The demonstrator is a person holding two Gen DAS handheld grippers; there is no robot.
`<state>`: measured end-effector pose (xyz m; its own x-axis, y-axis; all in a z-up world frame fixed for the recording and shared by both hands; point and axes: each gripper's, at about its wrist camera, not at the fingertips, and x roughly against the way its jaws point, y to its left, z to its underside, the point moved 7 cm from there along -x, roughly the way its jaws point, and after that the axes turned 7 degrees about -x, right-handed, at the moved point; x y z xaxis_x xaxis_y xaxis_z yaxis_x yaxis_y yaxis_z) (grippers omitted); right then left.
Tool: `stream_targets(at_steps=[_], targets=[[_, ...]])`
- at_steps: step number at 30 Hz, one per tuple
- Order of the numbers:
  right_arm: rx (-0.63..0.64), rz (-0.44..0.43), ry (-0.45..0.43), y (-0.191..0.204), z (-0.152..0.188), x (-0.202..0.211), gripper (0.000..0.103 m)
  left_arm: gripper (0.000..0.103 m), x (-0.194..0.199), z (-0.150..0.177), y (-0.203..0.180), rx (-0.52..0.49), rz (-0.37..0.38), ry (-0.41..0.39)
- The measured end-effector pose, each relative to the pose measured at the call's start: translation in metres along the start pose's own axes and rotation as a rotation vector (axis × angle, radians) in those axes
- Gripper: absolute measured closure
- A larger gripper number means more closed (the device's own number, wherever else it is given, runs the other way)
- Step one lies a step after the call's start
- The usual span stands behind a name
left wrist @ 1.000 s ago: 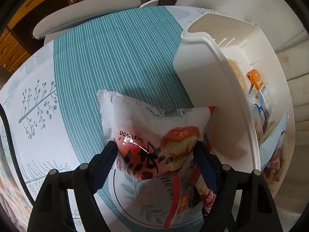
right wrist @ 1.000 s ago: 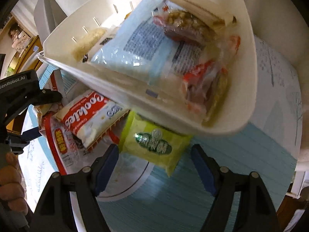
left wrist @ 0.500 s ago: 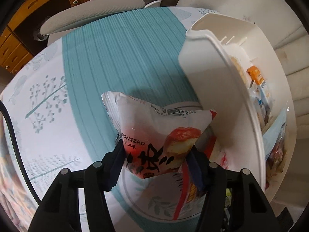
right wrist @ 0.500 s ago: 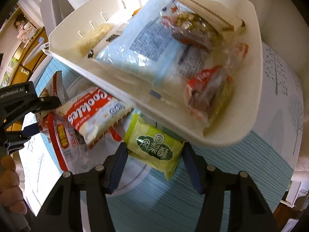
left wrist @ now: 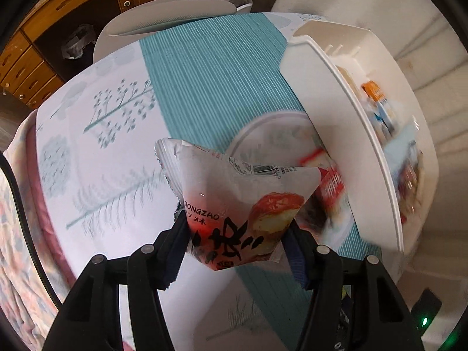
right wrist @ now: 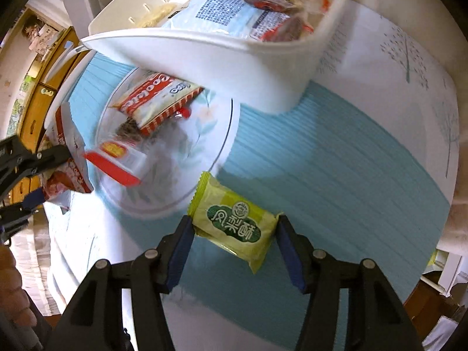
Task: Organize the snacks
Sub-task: 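Lift the clear bag and green pack and carry both over the tray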
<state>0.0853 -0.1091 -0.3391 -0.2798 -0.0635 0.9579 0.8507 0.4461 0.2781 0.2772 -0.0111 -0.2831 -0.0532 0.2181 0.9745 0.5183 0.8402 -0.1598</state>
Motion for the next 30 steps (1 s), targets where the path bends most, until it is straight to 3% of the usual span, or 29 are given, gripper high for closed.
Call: stream_targets(at_steps=[6, 11, 22, 30], targets=[[-0.025, -0.042, -0.014, -0.015, 0.011, 0.033, 0.045, 0.044, 0.029, 0.050, -0.016, -0.030, 0.020, 0.020], [-0.013, -0.071, -0.058, -0.030, 0.001, 0.066, 0.045, 0.044, 0.060, 0.080, -0.035, -0.060, 0.044, 0.001], [0.063, -0.082, -0.086, -0.043, -0.055, 0.120, 0.045, 0.043, 0.100, 0.113, -0.083, -0.033, 0.078, -0.015], [0.163, -0.106, -0.093, -0.044, -0.107, 0.147, 0.045, 0.043, 0.107, 0.109, -0.129, 0.053, 0.134, -0.033]])
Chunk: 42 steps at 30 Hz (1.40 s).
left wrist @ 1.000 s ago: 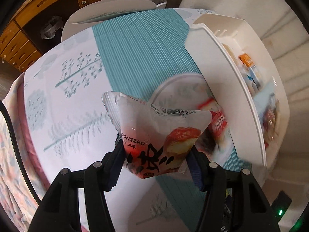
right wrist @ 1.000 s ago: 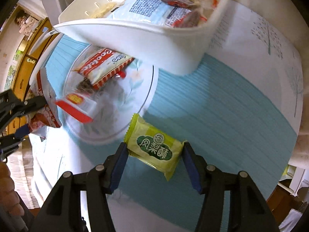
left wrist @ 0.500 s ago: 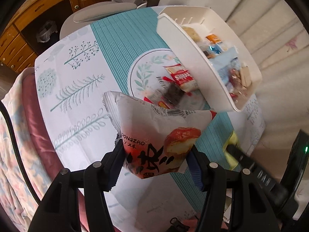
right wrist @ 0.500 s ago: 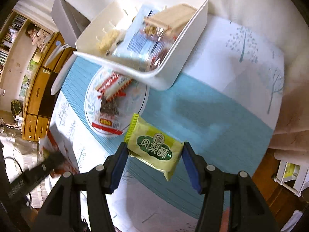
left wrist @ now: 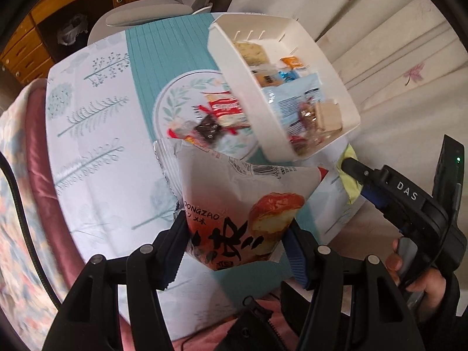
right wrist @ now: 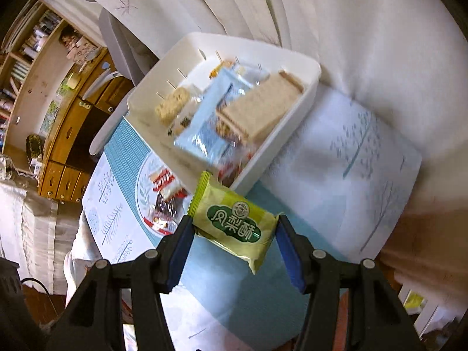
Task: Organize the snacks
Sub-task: 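Lift the clear bag and green pack and carry both over the tray, then open both tools over the white tray to drop the bag and pack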
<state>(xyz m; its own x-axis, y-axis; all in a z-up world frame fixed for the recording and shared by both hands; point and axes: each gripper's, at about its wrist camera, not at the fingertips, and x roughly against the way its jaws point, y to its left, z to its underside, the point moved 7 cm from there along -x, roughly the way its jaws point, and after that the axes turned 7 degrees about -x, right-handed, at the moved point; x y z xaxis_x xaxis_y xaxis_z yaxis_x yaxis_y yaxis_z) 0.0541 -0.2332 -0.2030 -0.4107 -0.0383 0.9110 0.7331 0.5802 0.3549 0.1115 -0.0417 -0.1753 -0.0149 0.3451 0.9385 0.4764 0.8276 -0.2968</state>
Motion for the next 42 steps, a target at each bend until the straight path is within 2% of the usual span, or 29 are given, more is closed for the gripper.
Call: stream_targets(at_steps=[5, 15, 23, 28, 33, 35, 37, 38, 42], targets=[[0.054, -0.016, 0.001, -0.004, -0.040, 0.005, 0.045, 0.043, -0.004, -0.020, -0.030, 0.025, -0.002, -0.033], [0.159, -0.069, -0.013, 0.001, -0.108, 0.000, 0.045, 0.043, -0.010, -0.084, -0.074, 0.085, -0.034, -0.120], [0.284, -0.135, -0.030, 0.011, -0.142, -0.007, 0.045, 0.042, -0.018, -0.133, -0.089, 0.129, -0.059, -0.198], [0.366, -0.184, -0.055, 0.017, -0.156, -0.010, 0.044, 0.041, -0.026, -0.158, -0.096, 0.150, -0.043, -0.256], [0.416, -0.217, -0.062, 0.021, -0.165, -0.013, 0.043, 0.040, -0.036, -0.174, -0.100, 0.179, -0.020, -0.280], [0.419, -0.227, -0.060, 0.021, -0.167, -0.014, 0.043, 0.038, -0.039, -0.178, -0.100, 0.188, -0.020, -0.290], [0.416, -0.231, -0.049, 0.021, -0.167, -0.017, 0.042, 0.024, -0.042, -0.180, -0.098, 0.203, -0.028, -0.290], [0.417, -0.227, -0.043, 0.021, -0.167, -0.018, 0.038, 0.021, -0.044, -0.180, -0.095, 0.218, -0.041, -0.284], [0.412, -0.221, -0.057, 0.020, -0.169, -0.016, 0.025, 0.019, -0.049, -0.177, -0.090, 0.241, -0.040, -0.255]])
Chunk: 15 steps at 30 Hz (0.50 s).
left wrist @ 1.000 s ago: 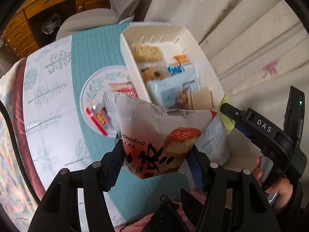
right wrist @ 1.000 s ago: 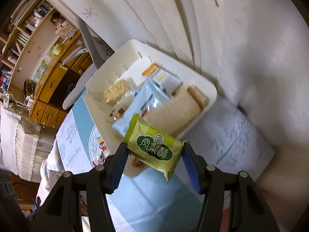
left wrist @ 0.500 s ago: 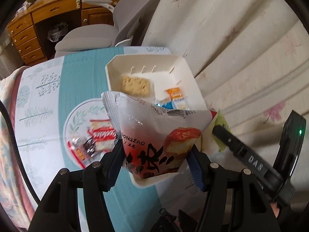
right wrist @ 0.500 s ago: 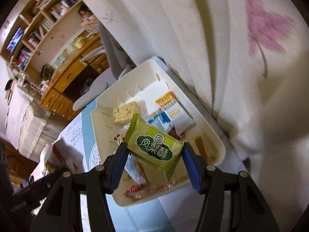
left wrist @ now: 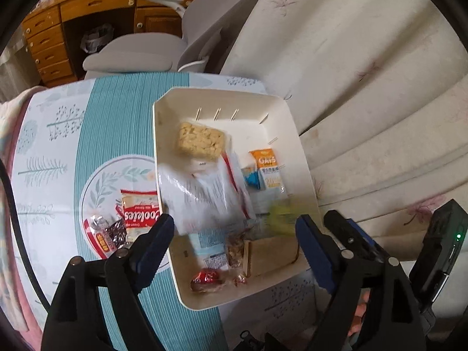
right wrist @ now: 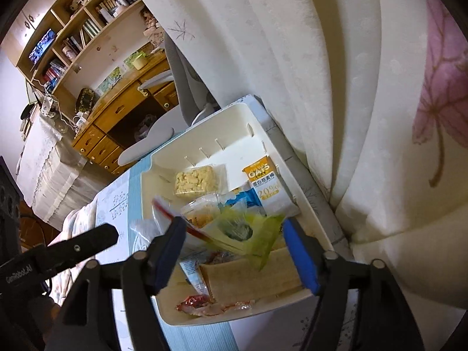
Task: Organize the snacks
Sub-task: 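Open both tools over the white tray to drop the bag and pack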
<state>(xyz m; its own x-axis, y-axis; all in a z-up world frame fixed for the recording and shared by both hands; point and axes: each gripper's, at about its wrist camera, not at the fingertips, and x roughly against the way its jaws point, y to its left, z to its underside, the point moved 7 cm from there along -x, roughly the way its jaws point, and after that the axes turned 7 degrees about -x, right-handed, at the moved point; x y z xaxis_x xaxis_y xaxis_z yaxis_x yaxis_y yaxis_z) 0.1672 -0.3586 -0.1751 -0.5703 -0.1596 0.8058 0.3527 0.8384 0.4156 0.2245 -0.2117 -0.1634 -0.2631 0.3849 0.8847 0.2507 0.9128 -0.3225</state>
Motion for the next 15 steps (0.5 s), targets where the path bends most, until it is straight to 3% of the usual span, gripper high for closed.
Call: stream_targets(at_steps=[15], targets=[[-0.125, 0.002, 0.026, 0.005, 0.031, 0.005, 0.022, 0.019, 0.030, 0.031, 0.044, -0.007, -0.031, 0.014]])
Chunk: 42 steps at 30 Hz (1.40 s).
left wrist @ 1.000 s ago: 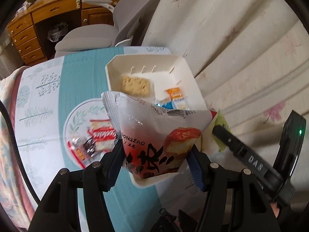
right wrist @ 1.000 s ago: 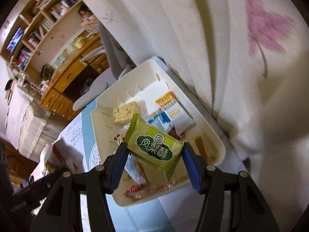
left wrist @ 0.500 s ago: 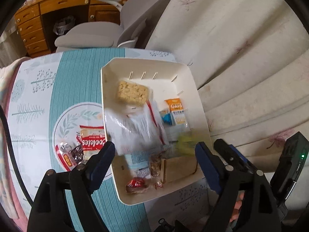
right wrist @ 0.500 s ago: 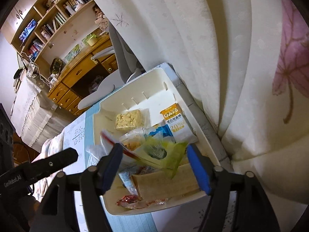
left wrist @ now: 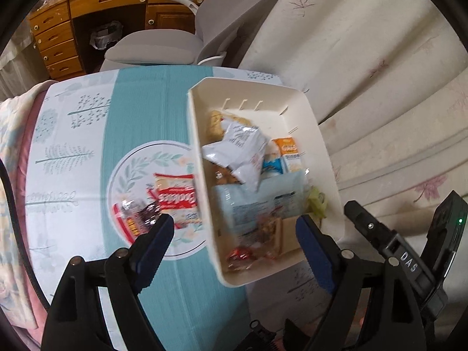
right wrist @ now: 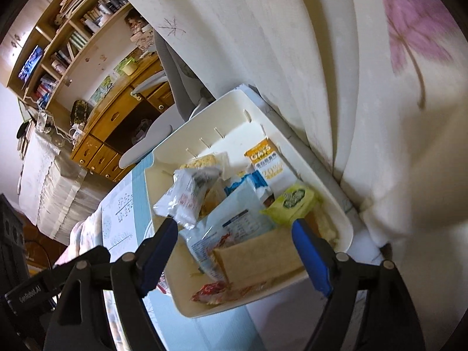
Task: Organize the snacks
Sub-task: 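Open both tools over the white tray to drop the bag and pack, then withdraw both tools and move toward the cookie pack and brown bag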
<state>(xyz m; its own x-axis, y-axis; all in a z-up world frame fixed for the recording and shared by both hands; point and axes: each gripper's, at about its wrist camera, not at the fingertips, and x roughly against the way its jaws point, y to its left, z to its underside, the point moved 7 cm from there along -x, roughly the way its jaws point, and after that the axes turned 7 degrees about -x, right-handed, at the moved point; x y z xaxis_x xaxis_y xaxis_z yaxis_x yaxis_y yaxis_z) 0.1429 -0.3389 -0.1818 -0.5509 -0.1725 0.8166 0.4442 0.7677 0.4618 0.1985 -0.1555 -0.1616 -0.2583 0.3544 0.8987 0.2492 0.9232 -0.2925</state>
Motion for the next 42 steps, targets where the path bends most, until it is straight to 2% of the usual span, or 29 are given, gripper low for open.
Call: stream_targets(at_steps=[7, 13, 20, 24, 31, 36, 40, 42], targets=[[-0.080, 0.008, -0.021, 0.010, 0.029, 0.008, 0.022, 0.019, 0.020, 0.023, 0.037, -0.047, -0.019, 0.027], [-0.157, 0.039, -0.030, 0.021, 0.066, 0.009, 0.022, 0.019, 0.030, 0.048, 0.062, -0.132, -0.023, 0.081], [-0.275, 0.028, -0.014, 0.039, 0.114, 0.001, 0.022, 0.019, 0.033, 0.067, 0.097, -0.224, -0.040, 0.123], [-0.366, -0.003, 0.013, 0.050, 0.133, -0.004, 0.022, 0.019, 0.032, 0.074, 0.112, -0.292, -0.044, 0.110], [-0.551, -0.063, 0.075, 0.065, 0.152, -0.018, 0.022, 0.019, 0.016, 0.078, 0.127, -0.455, -0.051, 0.034], [-0.682, -0.106, 0.104, 0.072, 0.155, -0.034, 0.022, 0.019, -0.004, 0.077, 0.123, -0.561, -0.015, -0.016], [-0.806, -0.107, 0.117, 0.072, 0.154, -0.052, 0.022, 0.019, -0.027, 0.078, 0.121, -0.586, 0.026, -0.018], [-0.853, -0.118, 0.131, 0.072, 0.152, -0.061, 0.022, 0.019, -0.042, 0.077, 0.121, -0.595, 0.023, -0.019]])
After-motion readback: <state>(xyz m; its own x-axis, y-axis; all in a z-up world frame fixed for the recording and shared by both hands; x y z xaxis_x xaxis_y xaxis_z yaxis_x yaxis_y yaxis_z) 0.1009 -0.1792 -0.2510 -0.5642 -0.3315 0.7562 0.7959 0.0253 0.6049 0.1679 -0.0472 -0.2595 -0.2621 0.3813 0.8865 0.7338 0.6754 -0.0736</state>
